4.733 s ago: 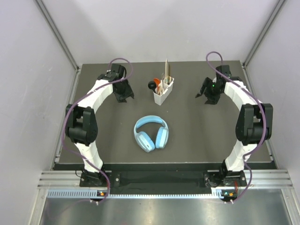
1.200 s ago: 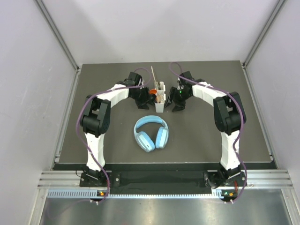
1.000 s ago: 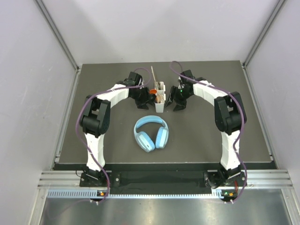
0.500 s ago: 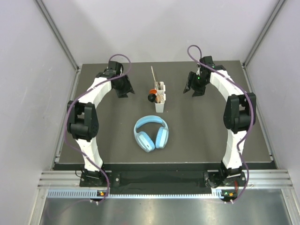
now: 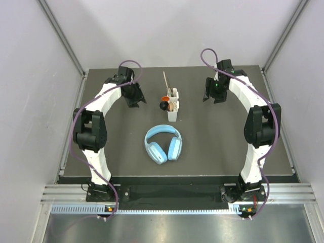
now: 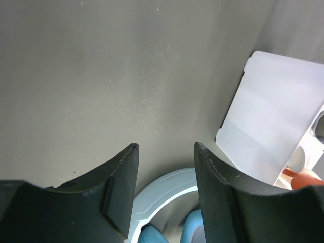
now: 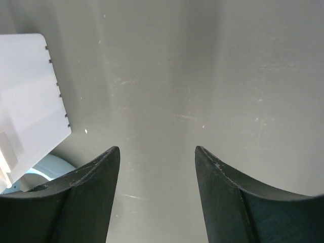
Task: Sort the eating utensils into containers
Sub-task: Reset both arms
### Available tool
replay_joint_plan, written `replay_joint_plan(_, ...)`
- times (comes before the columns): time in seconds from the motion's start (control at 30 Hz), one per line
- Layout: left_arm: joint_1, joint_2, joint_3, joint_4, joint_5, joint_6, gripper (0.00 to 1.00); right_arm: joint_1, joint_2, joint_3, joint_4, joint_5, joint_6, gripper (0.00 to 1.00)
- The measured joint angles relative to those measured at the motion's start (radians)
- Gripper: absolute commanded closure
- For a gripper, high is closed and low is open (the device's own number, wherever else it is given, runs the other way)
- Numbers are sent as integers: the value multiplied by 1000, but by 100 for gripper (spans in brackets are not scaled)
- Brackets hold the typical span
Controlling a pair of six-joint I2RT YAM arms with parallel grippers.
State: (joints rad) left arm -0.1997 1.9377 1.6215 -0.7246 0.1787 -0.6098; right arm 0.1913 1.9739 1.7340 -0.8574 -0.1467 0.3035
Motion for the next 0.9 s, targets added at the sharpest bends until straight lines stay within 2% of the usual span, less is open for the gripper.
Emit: replay_joint_plan(0.9, 0, 5, 16, -2, -1, -21, 48, -51, -14, 20, 27, -5, 49, 39)
